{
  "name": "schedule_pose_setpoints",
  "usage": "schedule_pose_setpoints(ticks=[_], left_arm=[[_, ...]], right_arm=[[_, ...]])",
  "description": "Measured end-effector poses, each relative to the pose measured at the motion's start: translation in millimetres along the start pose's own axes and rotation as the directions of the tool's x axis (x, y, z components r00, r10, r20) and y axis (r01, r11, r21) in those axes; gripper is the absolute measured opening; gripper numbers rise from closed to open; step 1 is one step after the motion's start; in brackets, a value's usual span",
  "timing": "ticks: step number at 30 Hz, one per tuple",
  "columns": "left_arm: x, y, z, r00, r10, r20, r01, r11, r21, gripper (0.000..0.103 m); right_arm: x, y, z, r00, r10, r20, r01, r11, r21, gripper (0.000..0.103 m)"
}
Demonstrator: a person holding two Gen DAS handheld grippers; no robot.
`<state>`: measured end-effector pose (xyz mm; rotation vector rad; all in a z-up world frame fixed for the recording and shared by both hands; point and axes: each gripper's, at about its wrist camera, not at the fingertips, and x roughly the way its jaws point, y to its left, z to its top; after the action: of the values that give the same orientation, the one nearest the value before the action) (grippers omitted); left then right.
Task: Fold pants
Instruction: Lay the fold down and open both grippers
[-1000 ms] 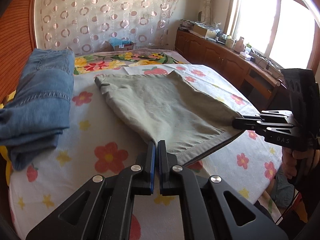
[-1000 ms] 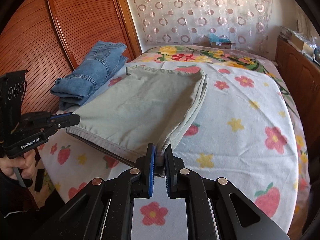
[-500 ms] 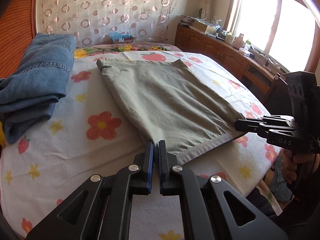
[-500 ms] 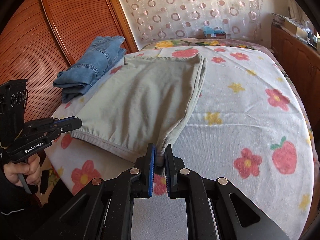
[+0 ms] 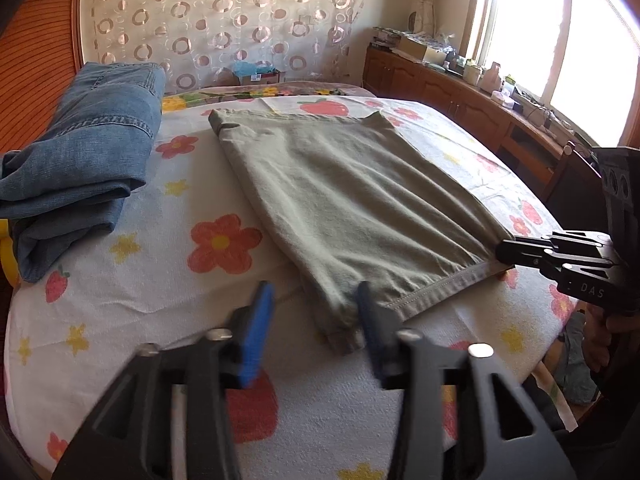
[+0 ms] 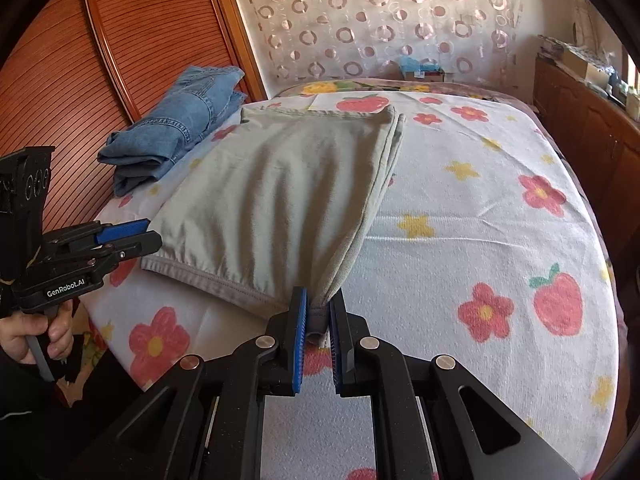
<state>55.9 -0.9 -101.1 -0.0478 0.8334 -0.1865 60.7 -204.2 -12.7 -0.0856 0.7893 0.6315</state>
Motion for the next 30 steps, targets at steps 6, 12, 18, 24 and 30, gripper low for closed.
schedule_pose_setpoints(ticks=[6,12,18,24,30], left_arm=[[1,3,-1,1.0,0.006,0.0,-0.006,1.0,-0.019,0.079],[5,4,-3,1.0,-0.004,-0.016,0.004,1.0,-0.028,0.079],[10,2,-7,1.0,0.003,-0.028,-0.003,1.0,-0.024,0.079],[8,1,-10,1.0,0.006,-0.017,-0.006,1.0,-0.02,0.079],[5,-1,-10,0.999,-0.03,-0.023,0.029,0.999,-0.012,0.068]], right_arm=[[-7,1,-1,1.0,-0.01,0.007,0.011,1.0,-0.004,0.009],[-13,1,-2,1.0,-0.03,0.005,0.03,0.999,-0.018,0.022],[-10,-3,-3,0.999,-0.036,-0.008,0.036,0.999,-0.008,0.025],[-7,-4,-5,0.999,-0.034,-0.008,0.034,0.999,-0.002,0.025],[-8,-1,-9,0.999,-0.033,0.016,0.033,0.999,-0.021,0.025]])
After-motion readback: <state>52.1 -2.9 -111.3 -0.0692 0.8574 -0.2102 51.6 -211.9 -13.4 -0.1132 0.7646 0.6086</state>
